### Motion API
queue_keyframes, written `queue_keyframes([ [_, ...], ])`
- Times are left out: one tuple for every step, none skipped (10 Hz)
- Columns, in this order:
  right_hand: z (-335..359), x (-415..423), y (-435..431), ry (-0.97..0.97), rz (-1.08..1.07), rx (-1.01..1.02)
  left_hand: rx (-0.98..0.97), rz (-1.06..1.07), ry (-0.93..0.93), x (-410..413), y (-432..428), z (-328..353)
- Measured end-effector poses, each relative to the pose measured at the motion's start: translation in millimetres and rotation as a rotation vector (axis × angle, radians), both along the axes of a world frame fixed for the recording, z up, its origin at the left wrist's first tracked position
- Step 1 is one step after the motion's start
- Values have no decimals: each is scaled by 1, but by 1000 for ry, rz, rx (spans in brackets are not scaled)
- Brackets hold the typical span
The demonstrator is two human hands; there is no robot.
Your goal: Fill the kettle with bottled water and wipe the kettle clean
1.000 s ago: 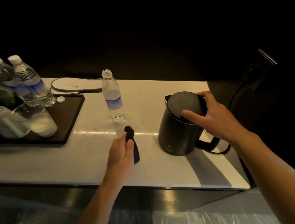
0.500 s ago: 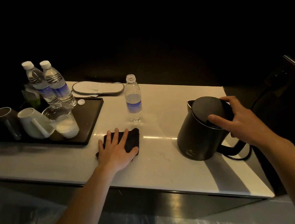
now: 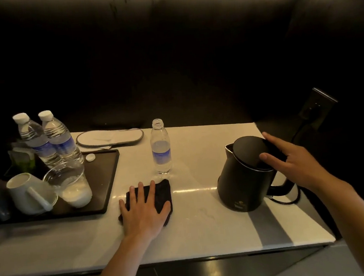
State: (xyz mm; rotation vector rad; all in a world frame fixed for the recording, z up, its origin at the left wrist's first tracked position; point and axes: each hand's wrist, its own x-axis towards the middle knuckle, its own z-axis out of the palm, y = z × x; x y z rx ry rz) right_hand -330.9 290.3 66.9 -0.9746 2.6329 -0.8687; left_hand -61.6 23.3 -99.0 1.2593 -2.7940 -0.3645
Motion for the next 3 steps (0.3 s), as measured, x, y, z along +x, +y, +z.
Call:
queue_keyframes([
  [-6,13,6,217,-62,39,-20,-22,37,10,-2,11],
  [-3,23,17,388,-100,6,-52,-12,108,25,-5,33],
  [4,37,33,492,-148,-129,-16,-45,299,46,-9,59],
])
